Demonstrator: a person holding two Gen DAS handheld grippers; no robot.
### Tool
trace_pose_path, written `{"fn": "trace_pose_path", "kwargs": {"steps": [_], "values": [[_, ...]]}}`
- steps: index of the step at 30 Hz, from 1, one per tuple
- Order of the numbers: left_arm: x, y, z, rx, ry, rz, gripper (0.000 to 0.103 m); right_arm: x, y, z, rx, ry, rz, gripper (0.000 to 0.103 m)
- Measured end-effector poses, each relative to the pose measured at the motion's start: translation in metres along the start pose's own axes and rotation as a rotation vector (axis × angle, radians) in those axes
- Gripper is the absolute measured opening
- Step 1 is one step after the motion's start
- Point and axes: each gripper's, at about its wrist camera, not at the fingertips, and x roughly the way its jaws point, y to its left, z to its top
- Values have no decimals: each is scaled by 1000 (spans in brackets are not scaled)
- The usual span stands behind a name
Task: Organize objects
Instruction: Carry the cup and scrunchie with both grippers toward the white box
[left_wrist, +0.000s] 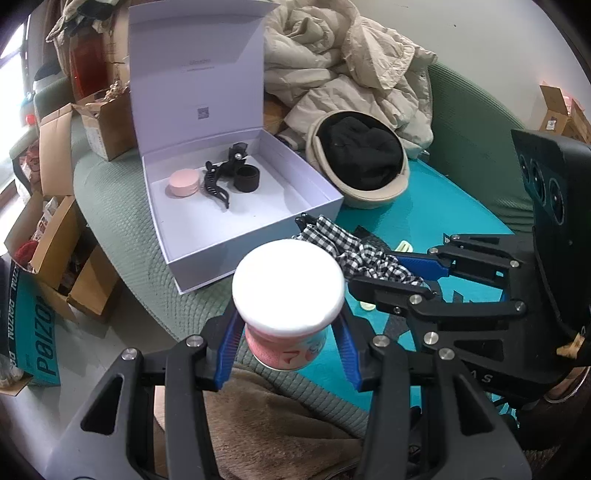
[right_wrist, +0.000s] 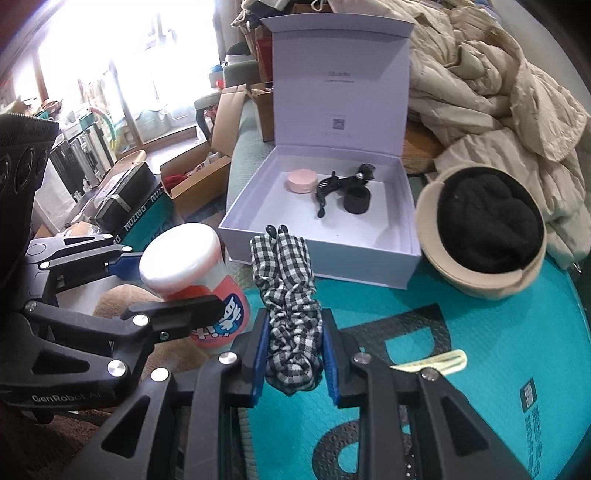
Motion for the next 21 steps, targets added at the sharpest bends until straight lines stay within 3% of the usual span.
{"fn": "trace_pose_path", "kwargs": {"steps": [21], "values": [[12, 47, 13, -72, 7, 41, 45, 35, -2, 27, -27, 34, 40, 26]]}}
